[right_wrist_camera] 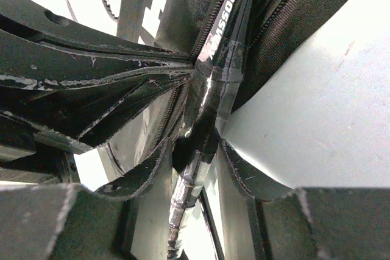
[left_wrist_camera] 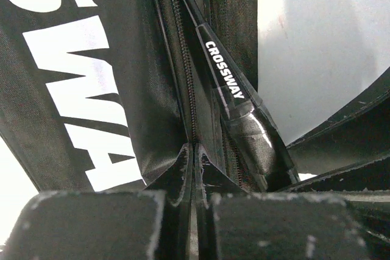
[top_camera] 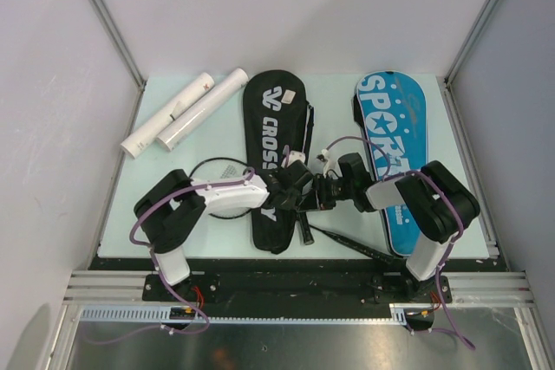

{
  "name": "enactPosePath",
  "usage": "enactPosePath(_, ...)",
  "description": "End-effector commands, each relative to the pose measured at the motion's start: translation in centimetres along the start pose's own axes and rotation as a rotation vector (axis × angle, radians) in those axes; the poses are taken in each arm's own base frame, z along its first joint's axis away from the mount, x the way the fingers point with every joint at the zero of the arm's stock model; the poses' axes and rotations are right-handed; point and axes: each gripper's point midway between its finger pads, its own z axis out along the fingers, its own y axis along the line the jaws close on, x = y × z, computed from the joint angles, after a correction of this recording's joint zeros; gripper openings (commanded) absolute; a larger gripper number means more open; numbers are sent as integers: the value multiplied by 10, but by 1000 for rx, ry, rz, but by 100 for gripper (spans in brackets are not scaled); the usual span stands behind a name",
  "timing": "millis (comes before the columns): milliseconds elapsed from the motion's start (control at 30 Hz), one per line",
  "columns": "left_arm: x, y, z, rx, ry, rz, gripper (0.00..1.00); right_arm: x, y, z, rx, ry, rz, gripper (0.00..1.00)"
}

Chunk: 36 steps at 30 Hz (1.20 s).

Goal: Pack up the badminton gear
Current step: Adjust the racket in the racket bag.

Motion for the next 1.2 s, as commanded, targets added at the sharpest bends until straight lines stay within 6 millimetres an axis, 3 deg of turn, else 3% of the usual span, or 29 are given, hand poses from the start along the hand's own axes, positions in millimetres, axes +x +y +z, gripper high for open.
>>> enactPosePath(0, -13, -9, -17, 48, -32, -23, 0, -8, 15, 4, -25, -37, -20, 21)
enactPosePath(133, -27, -20, -44, 169, -96, -65, 0, -17, 31, -4, -57, -90, 133, 0)
enactPosePath(167, -19, -24, -47, 212, -84, -66, 0, -25, 36, -7, -73, -129, 148, 0)
enactPosePath(233, -31, -31, -66, 296, -149, -112, 0, -30, 42, -13, -89, -173, 248, 0)
enactPosePath(267, -23, -30, -67, 311, -139, -120, 0, -36, 45, -16, -104, -197, 265, 0)
enactPosePath(433, -28, -34, -87, 395, -180, -168, 0, -59, 59, -21, -89, -323, 296, 0)
enactPosePath(867, -45, -66, -123, 611, -191, -264, 0, -74, 20, -9, 158, -545, 366, 0)
enactPosePath(1033, -37, -77, -121, 666, -152, -288, 0, -94, 30, -2, 137, -582, 355, 0)
enactPosePath(1167, -35, -75, -121, 669, -155, -299, 0, -107, 30, -15, 190, -635, 337, 0)
